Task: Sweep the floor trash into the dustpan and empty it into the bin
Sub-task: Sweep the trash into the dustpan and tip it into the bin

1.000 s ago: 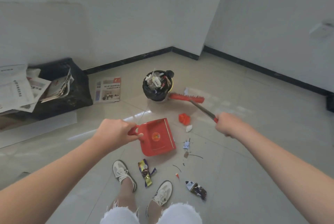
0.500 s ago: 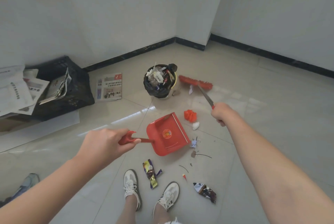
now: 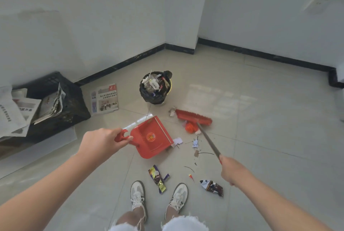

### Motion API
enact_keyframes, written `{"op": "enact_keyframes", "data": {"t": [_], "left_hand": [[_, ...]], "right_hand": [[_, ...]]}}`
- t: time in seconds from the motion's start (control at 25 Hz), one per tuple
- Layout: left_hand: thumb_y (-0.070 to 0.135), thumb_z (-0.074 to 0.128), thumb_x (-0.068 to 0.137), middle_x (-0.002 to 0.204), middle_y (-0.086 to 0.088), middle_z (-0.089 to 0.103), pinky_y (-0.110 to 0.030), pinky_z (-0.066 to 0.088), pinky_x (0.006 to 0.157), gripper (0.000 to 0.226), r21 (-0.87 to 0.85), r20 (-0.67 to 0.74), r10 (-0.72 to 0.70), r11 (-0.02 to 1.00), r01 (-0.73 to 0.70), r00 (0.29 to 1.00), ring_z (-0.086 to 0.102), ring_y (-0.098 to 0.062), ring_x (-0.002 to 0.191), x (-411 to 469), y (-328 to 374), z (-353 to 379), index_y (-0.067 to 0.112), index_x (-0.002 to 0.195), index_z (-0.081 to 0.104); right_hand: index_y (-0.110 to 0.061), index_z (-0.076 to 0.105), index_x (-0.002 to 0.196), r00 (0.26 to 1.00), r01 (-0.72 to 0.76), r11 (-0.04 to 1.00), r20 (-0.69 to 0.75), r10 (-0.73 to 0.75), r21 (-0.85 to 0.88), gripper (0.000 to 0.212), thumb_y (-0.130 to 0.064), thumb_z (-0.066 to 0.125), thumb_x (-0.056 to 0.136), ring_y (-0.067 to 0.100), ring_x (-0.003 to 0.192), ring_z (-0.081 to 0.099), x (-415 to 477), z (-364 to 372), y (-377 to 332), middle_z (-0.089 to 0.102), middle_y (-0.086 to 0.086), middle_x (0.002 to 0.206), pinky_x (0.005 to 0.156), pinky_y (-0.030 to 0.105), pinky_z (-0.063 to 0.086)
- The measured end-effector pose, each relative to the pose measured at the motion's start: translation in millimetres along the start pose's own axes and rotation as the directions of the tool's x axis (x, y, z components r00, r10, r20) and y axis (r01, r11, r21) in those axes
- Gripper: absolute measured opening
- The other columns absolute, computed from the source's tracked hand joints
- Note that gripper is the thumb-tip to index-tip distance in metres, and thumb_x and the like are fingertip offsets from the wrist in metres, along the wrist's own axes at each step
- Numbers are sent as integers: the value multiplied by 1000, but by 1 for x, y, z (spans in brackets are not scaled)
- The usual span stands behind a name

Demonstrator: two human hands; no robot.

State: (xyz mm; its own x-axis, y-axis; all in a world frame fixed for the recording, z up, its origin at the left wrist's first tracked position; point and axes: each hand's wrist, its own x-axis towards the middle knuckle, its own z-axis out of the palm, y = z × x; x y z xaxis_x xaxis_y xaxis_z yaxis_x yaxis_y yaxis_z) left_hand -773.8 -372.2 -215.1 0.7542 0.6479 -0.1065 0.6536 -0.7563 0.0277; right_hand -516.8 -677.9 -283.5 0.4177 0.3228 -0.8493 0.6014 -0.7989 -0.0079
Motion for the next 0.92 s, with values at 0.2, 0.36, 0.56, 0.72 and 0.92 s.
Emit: {"op": "enact_keyframes", "data": {"t": [0.2,0.36,0.56,0.72,0.92], "left_hand": [[70,54,79,50,8,55,-23,38,44,43,27,63,133,990,-135,989,53,-15,49,2,-52,1,32,60,52],[73,46,82,61,11,60,-26,48,54,43,28,176,204,977,-212,963,58,-10,61,16,-93,-9,33,67,54],[73,42,84,66,10,61,-28,51,58,47,12,185,254,965,-261,949,59,-10,65,24,-132,-20,31,66,49],[71,43,85,68,9,61,-26,49,56,48,8,186,249,967,-255,950,60,-11,66,23,-139,-16,27,72,55],[74,42,82,68,10,64,-26,50,55,49,7,164,251,967,-256,954,61,-10,67,28,-141,0,29,75,60]], "right_hand": [[-17,39,138,996,-60,998,71,58,33,57,2,38,84,13,52,46,-68,45,-26,48,3,100,37,20,34],[-33,49,133,989,-149,937,44,142,316,61,-4,34,81,13,41,42,-117,63,-56,52,0,78,33,18,32],[-24,61,115,960,-205,666,16,278,718,39,-3,46,86,13,33,25,-145,42,-93,31,-5,36,40,17,27],[-25,57,100,954,-119,696,-113,278,708,29,-2,47,85,15,34,30,-98,3,-119,32,1,40,39,19,31],[-16,58,97,958,-109,809,-155,240,577,25,-1,43,85,22,44,45,10,-23,-152,48,12,57,38,23,39]]}}
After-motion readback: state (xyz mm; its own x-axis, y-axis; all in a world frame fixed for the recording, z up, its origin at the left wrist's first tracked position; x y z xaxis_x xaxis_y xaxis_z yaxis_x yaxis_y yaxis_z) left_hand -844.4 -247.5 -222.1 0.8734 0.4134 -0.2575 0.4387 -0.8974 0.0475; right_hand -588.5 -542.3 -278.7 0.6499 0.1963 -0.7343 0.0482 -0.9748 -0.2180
